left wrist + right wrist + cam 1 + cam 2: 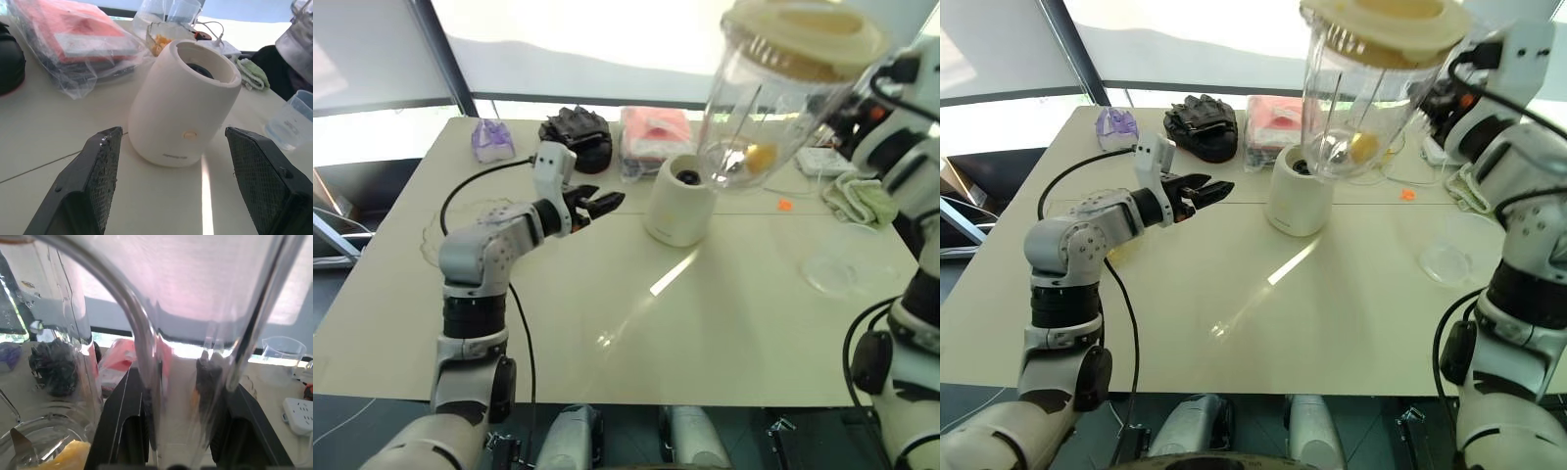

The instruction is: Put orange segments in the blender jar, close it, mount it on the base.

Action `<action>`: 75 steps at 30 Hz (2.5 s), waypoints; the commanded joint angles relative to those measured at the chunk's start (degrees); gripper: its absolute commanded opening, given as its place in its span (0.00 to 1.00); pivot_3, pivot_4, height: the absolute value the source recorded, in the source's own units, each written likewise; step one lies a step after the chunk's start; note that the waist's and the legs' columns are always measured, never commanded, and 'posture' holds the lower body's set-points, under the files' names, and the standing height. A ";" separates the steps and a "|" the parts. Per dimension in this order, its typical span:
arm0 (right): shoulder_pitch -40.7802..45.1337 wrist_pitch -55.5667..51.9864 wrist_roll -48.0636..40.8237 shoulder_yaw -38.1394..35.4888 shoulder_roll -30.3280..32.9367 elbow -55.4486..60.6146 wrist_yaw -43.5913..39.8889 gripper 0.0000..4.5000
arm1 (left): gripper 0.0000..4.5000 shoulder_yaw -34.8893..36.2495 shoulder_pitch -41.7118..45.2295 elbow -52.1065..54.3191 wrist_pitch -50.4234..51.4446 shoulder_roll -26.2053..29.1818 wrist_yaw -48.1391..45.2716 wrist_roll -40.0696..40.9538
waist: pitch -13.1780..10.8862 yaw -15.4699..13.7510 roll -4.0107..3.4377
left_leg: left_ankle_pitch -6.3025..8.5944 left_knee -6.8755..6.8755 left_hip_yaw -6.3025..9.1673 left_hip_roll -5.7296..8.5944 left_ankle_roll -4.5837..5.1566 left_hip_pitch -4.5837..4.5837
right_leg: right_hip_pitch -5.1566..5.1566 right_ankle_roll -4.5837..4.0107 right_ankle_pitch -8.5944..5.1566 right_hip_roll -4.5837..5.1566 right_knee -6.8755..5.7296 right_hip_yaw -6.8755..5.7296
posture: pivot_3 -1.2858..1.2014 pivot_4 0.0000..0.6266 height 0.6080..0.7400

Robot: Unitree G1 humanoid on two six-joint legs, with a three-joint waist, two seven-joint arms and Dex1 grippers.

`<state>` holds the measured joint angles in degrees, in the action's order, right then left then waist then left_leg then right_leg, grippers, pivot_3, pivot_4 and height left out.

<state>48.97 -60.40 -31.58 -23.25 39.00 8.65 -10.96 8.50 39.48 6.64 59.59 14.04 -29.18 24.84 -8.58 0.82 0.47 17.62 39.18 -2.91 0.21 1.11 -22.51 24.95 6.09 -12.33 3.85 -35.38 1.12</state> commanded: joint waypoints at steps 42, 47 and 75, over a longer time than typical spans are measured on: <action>19.45 35.05 20.62 15.34 -9.54 -52.55 -9.61 0.21 | 0.77 -5.38 -8.36 18.23 -5.37 11.23 -0.27 10.11 | -0.17 0.41 -0.25 | 0.00 -0.14 -0.02 0.01 -0.02 -0.04 | 0.01 -0.10 -0.03 0.25 0.19 -0.09 | 0.52 0.24 1.00; 20.50 36.34 23.02 17.18 -9.11 -57.07 -13.20 0.21 | 0.77 -5.70 -8.69 18.53 -5.41 11.78 -0.46 9.84 | -0.17 0.50 -0.25 | -0.01 -0.14 -0.03 0.01 -0.02 0.01 | -0.03 -0.16 -0.03 0.25 0.19 -0.09 | 0.52 0.24 1.00; 16.85 32.15 25.14 16.84 -9.25 -54.76 -12.28 0.99 | 0.77 -7.06 -9.34 17.25 -7.60 12.19 -0.20 8.45 | -0.23 0.52 -0.34 | -0.02 -0.15 -0.02 0.03 -0.07 -0.03 | 0.00 -0.33 -0.05 0.39 0.21 -0.10 | 0.52 0.24 1.00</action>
<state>64.59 -28.46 -6.55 -6.07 29.14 -48.79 -23.20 1.17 29.50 22.62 53.16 26.00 -29.55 33.37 -8.80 1.33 0.12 17.60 39.02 -2.95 0.24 1.04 -22.53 24.97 5.76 -12.37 4.24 -35.17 1.03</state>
